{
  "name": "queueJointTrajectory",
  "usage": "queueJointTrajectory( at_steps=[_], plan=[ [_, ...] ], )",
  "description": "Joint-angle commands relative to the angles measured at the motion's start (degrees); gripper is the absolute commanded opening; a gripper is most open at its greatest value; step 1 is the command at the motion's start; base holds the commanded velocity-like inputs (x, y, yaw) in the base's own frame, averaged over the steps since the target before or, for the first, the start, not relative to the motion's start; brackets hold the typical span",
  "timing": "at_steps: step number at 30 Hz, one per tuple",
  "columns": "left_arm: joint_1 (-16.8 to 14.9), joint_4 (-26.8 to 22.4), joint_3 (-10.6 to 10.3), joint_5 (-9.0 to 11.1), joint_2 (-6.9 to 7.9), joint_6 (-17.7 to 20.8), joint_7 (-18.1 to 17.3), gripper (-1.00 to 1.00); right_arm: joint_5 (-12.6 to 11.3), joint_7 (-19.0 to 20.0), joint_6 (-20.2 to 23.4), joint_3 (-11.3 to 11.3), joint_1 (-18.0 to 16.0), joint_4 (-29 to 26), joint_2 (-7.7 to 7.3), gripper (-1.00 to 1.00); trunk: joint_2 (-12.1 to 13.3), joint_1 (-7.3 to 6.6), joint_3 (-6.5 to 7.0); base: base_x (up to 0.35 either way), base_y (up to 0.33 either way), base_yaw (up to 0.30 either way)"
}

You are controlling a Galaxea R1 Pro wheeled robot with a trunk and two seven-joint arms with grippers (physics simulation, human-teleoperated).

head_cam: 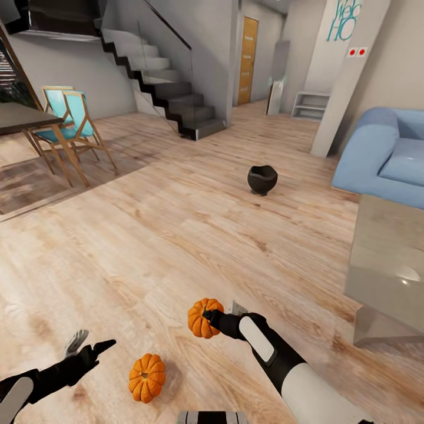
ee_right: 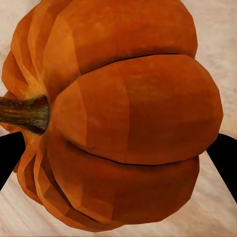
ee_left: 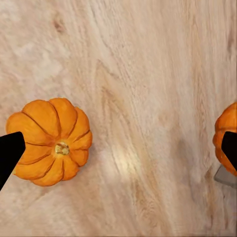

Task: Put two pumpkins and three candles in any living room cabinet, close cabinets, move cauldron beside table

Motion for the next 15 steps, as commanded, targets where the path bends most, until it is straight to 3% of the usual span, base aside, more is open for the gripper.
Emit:
queueJointTrajectory(
  at_steps=[1,5,9,15],
  plan=[
    [-0.21,0.33,0.17,-0.39,0.10,0.13,-1.07,1.00,-0.68,-0.55,-0.02,0.16,-0.03,-0.12,-0.03,-1.00,-0.04,0.01,-0.27,0.000,0.000,0.000],
    [-2.84,4.82,0.61,-1.98,1.92,-0.82,-4.53,1.00,-0.72,-0.12,-1.44,0.16,-0.02,-0.12,-0.03,-1.00,-0.09,0.11,-1.16,0.000,0.000,0.000],
    [-4.87,6.49,0.84,-1.63,3.42,-0.83,-5.43,1.00,-0.70,2.85,-1.72,0.16,-0.04,-0.12,-0.10,-1.00,-0.14,0.22,-2.05,0.000,0.000,0.000],
    [-5.27,6.82,1.20,-1.52,4.00,-0.81,-5.63,1.00,-0.76,5.12,-1.83,0.03,-0.01,-0.31,-0.05,-1.00,-0.22,0.37,-3.38,0.000,0.000,0.000]
  ],
)
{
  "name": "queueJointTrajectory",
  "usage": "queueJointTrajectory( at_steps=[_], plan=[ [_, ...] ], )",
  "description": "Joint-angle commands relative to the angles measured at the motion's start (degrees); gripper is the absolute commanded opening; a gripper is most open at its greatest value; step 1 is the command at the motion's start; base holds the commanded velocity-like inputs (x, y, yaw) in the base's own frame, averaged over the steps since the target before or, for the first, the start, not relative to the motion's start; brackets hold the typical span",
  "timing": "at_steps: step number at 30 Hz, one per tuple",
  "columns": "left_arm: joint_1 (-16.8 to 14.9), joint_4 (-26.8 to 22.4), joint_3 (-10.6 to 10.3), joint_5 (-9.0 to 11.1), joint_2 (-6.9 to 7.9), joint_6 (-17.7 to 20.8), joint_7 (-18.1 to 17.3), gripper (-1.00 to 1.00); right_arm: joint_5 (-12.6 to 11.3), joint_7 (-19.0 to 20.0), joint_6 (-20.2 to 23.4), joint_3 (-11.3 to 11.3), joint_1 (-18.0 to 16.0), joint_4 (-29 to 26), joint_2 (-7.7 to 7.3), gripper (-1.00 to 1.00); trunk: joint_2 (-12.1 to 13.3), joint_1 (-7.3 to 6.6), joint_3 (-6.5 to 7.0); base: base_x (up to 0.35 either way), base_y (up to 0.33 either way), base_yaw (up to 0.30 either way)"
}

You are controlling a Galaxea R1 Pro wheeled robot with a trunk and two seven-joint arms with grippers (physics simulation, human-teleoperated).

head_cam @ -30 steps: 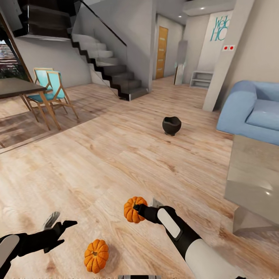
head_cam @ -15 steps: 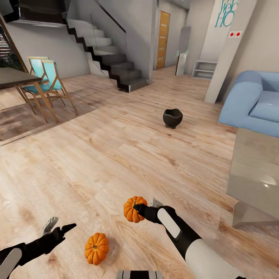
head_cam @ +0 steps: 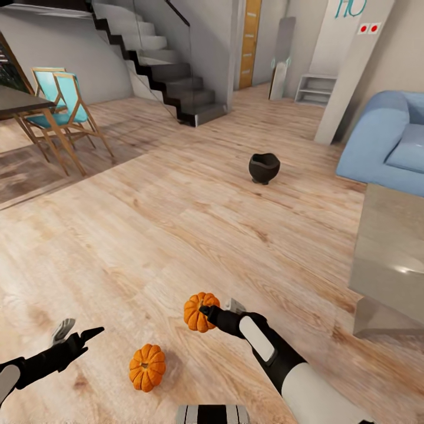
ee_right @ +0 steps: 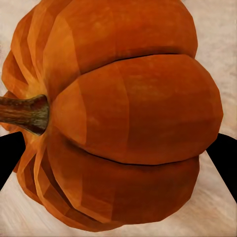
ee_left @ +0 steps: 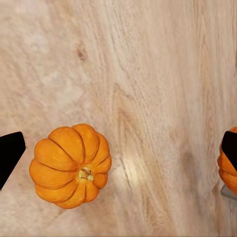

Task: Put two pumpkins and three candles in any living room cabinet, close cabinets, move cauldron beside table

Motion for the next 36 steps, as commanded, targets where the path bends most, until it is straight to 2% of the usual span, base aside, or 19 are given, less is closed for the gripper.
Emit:
queueJointTrajectory(
  at_steps=[1,20,25,28,30,32,34,36],
  plan=[
    [-0.04,0.02,0.25,0.19,0.06,0.39,-0.07,1.00,-0.68,-0.39,0.01,0.03,-0.02,-0.57,-0.13,-1.00,-0.03,0.01,-0.27,0.000,0.000,0.000],
    [-0.06,0.02,0.42,0.28,-0.13,0.44,-0.08,1.00,-0.73,0.03,-0.03,-0.23,-0.03,-1.16,-0.36,-1.00,-0.29,0.50,-4.48,0.000,0.000,0.000],
    [-0.06,-0.14,0.41,0.29,-0.13,0.40,-0.08,1.00,-0.80,2.01,0.03,-0.24,-0.01,-1.19,-0.36,-1.00,-0.35,0.63,-5.59,0.000,0.000,0.000],
    [-0.06,-0.28,0.41,0.29,-0.19,0.38,-0.08,1.00,-0.77,5.37,0.07,-0.02,-0.02,-2.09,-0.44,-1.00,-0.40,0.71,-6.25,0.000,0.000,0.000],
    [-0.06,-0.34,0.41,0.29,-0.28,0.38,-0.08,1.00,-0.75,7.20,0.06,0.12,-0.01,-3.81,-0.48,-1.00,-0.42,0.76,-6.70,0.000,0.000,0.000],
    [-0.06,-0.38,0.41,0.29,-0.35,0.38,-0.08,1.00,-0.74,9.10,0.05,0.12,0.00,-8.37,-0.51,-1.00,-0.45,0.81,-7.14,0.000,0.000,0.000],
    [-0.06,-0.45,0.41,0.29,-0.41,0.38,-0.08,1.00,-0.68,9.74,0.16,0.10,0.21,-19.10,-0.57,-1.00,-0.48,0.86,-7.58,0.000,0.000,0.000],
    [-0.06,-0.53,0.41,0.29,-0.44,0.38,-0.08,1.00,-0.68,9.40,0.26,0.03,0.45,-24.65,-0.60,-1.00,-0.50,0.91,-8.03,0.000,0.000,0.000]
  ],
)
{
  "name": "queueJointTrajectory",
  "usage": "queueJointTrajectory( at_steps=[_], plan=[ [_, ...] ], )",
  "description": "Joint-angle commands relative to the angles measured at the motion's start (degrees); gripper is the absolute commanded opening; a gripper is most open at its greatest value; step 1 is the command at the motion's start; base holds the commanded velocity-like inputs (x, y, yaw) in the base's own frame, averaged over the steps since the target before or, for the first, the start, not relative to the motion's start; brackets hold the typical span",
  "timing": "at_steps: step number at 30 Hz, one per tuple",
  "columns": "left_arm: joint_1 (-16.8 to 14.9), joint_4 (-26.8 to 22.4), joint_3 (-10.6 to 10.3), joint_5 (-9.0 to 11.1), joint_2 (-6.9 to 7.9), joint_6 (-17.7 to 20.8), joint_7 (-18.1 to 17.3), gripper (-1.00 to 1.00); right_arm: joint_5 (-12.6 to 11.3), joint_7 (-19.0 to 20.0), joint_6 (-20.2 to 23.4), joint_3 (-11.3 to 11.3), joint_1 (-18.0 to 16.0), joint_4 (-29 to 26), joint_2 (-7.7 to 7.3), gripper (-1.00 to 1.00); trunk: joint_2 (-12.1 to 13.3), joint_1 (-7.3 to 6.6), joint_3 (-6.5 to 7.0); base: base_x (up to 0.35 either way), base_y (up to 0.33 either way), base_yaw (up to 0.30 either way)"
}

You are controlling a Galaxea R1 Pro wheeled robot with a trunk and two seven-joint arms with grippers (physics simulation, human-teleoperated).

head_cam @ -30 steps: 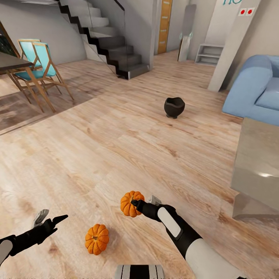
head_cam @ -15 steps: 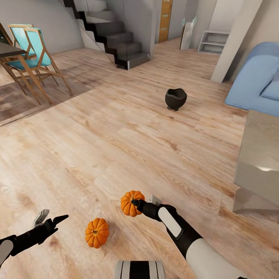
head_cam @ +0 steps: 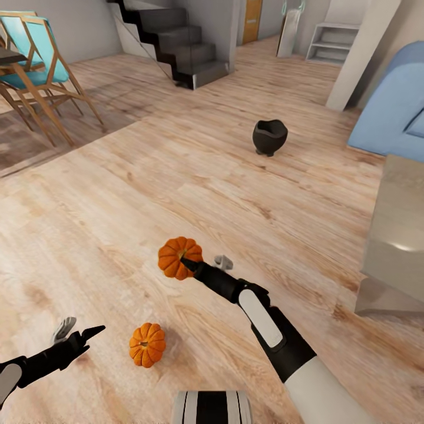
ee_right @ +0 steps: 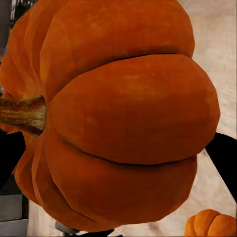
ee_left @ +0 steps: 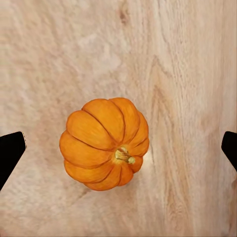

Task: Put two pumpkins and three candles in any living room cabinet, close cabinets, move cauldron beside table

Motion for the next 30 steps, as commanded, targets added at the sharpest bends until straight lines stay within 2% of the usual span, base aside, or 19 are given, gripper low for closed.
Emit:
queueJointTrajectory(
  at_steps=[1,8,23,26,30],
  plan=[
    [-0.02,-0.02,0.11,0.19,-0.01,0.40,-0.06,1.00,0.39,-0.19,0.31,-0.07,0.13,-0.13,-0.01,-1.00,-0.03,0.02,-0.27,0.000,0.000,0.000],
    [-0.02,-0.06,0.09,0.19,0.01,0.40,-0.06,1.00,0.37,-0.26,0.56,-0.09,0.34,-3.54,-0.03,-1.00,-0.12,0.20,-1.82,0.000,0.000,0.000],
    [-0.02,-0.06,0.02,0.19,0.04,0.40,-0.06,1.00,-0.31,0.10,0.87,-0.04,0.35,-3.88,-0.10,-1.00,-0.32,0.59,-5.14,0.000,0.000,0.000],
    [-0.02,-0.12,0.02,0.19,0.04,0.40,-0.12,1.00,-0.51,1.27,1.04,-0.04,0.35,-3.85,-0.35,-1.00,-0.36,0.66,-5.81,0.000,0.000,0.000],
    [-0.02,-0.14,0.02,0.19,0.03,0.40,-0.12,1.00,-0.65,5.44,2.65,-0.12,0.35,-3.60,-0.79,-1.00,-0.41,0.77,-6.69,0.000,0.000,0.000]
  ],
)
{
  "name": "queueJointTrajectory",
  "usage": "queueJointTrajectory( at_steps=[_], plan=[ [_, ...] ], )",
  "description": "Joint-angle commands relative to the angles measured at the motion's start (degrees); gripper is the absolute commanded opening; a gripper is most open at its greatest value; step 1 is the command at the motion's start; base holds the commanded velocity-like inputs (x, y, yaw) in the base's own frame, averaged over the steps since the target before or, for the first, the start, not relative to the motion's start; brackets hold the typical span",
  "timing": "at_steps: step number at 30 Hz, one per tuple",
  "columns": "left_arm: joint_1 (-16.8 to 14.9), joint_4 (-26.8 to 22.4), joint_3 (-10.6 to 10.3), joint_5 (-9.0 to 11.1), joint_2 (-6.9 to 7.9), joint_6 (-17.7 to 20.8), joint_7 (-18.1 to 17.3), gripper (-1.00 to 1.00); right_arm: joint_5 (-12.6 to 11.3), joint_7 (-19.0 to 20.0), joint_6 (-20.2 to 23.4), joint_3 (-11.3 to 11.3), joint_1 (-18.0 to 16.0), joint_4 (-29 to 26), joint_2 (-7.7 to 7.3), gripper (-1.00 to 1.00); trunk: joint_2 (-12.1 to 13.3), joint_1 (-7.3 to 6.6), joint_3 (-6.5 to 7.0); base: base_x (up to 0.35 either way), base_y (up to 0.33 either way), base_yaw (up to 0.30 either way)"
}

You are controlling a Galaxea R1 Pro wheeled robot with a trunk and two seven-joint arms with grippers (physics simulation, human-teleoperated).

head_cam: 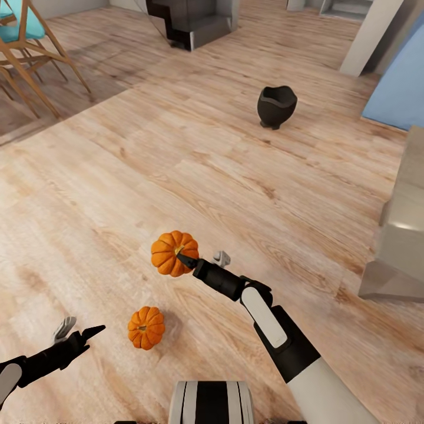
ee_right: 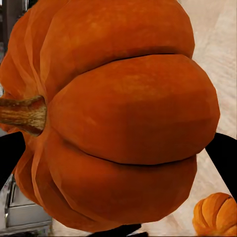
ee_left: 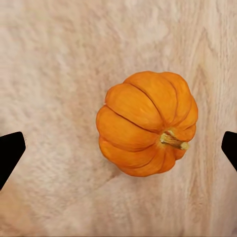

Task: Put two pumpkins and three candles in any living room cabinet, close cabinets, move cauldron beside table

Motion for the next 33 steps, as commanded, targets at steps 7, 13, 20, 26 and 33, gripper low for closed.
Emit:
queueJointTrajectory(
  at_steps=[7,13,20,26,33],
  plan=[
    [-0.04,-0.15,0.09,0.09,0.34,0.33,-1.42,1.00,-0.16,1.99,1.93,-0.28,-0.03,0.18,-0.14,-1.00,-0.11,0.17,-1.59,0.000,0.000,0.000],
    [-0.10,-0.17,0.02,-0.65,0.69,0.31,-6.55,1.00,-0.27,2.02,1.99,-0.35,-0.03,0.13,-0.75,-1.00,-0.19,0.32,-2.92,0.000,0.000,0.000],
    [-0.58,-0.14,0.02,-0.69,0.95,0.37,-7.32,1.00,-0.24,2.04,1.86,-0.36,-0.03,0.10,-0.96,-1.00,-0.28,0.50,-4.47,0.000,0.000,0.000],
    [-1.11,-0.07,-0.05,-0.75,0.85,0.32,-7.30,1.00,-0.24,2.09,1.79,-0.45,0.20,0.24,-0.95,-1.00,-0.36,0.66,-5.80,0.000,0.000,0.000],
    [-1.16,-0.16,-0.07,-0.77,0.78,0.31,-7.30,1.00,-0.24,2.18,1.47,-0.45,0.27,0.63,-0.90,-1.00,-0.46,0.84,-7.35,0.000,0.000,0.000]
  ],
)
